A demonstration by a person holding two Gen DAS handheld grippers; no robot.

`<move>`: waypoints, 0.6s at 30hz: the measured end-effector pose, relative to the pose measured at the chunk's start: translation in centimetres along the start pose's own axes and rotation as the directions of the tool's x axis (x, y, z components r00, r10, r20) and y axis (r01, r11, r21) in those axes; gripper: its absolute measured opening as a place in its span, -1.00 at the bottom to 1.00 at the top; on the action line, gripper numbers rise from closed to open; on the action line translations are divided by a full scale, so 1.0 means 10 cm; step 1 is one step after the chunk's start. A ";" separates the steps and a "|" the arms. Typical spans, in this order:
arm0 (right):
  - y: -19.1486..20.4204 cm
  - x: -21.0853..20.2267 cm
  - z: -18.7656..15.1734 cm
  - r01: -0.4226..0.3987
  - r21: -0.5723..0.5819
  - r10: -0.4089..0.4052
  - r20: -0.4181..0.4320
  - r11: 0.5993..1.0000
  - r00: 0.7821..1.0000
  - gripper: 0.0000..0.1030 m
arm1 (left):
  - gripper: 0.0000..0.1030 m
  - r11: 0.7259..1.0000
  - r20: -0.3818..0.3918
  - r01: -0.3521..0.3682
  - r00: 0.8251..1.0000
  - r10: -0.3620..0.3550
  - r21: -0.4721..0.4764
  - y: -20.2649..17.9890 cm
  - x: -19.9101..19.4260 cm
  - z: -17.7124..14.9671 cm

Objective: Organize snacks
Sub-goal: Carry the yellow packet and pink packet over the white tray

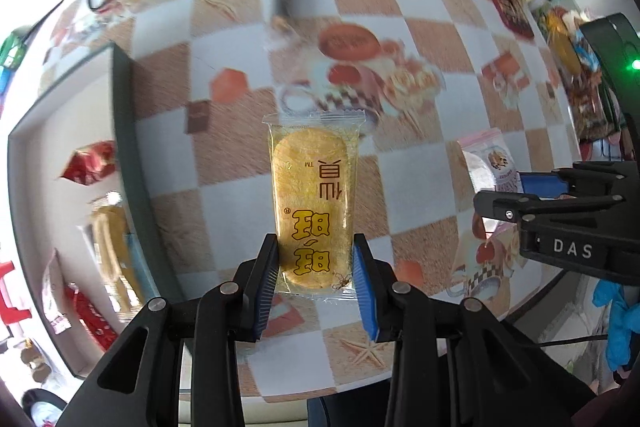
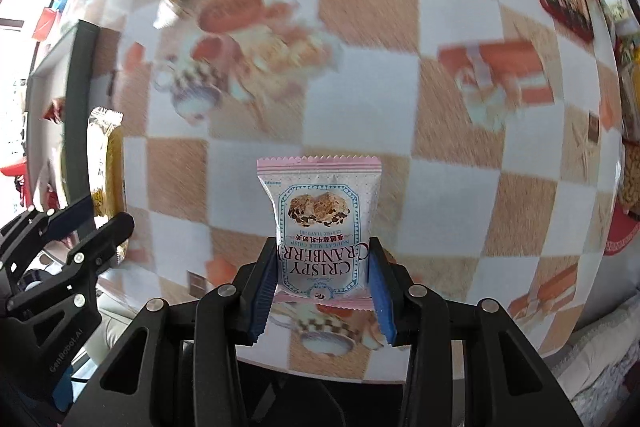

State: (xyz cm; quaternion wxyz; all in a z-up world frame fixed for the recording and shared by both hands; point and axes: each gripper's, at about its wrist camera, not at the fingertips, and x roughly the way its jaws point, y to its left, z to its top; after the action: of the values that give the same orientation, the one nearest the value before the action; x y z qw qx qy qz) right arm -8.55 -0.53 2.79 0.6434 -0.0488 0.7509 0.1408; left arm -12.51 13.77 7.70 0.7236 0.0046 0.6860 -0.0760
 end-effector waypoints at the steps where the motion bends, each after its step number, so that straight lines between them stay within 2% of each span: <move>1: 0.06 -0.05 0.05 -0.001 -0.011 0.001 0.008 1.000 1.000 -0.15 | -0.24 1.000 0.010 -0.001 1.000 0.001 -0.009 0.05 -0.04 -0.01; 7: 0.51 -0.24 0.33 -0.010 -0.083 0.013 0.035 0.996 0.999 -0.15 | -0.24 0.997 0.071 -0.022 0.997 0.027 -0.070 0.46 -0.32 0.00; 10: 0.78 -0.35 0.44 -0.019 -0.128 0.025 0.045 0.992 0.999 -0.15 | -0.24 0.993 0.101 -0.027 0.994 0.039 -0.118 0.62 -0.42 0.15; 18: 1.54 -0.45 0.54 -0.040 -0.255 0.057 0.060 0.966 0.997 -0.15 | -0.24 0.958 0.152 -0.045 0.984 0.091 -0.283 1.26 -0.62 0.10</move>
State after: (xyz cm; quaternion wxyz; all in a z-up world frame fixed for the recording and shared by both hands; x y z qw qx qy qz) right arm -6.54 15.24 8.76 0.6530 -0.1073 0.7057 0.2530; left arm -10.34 26.78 12.65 0.7731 -0.0800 0.6275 0.0461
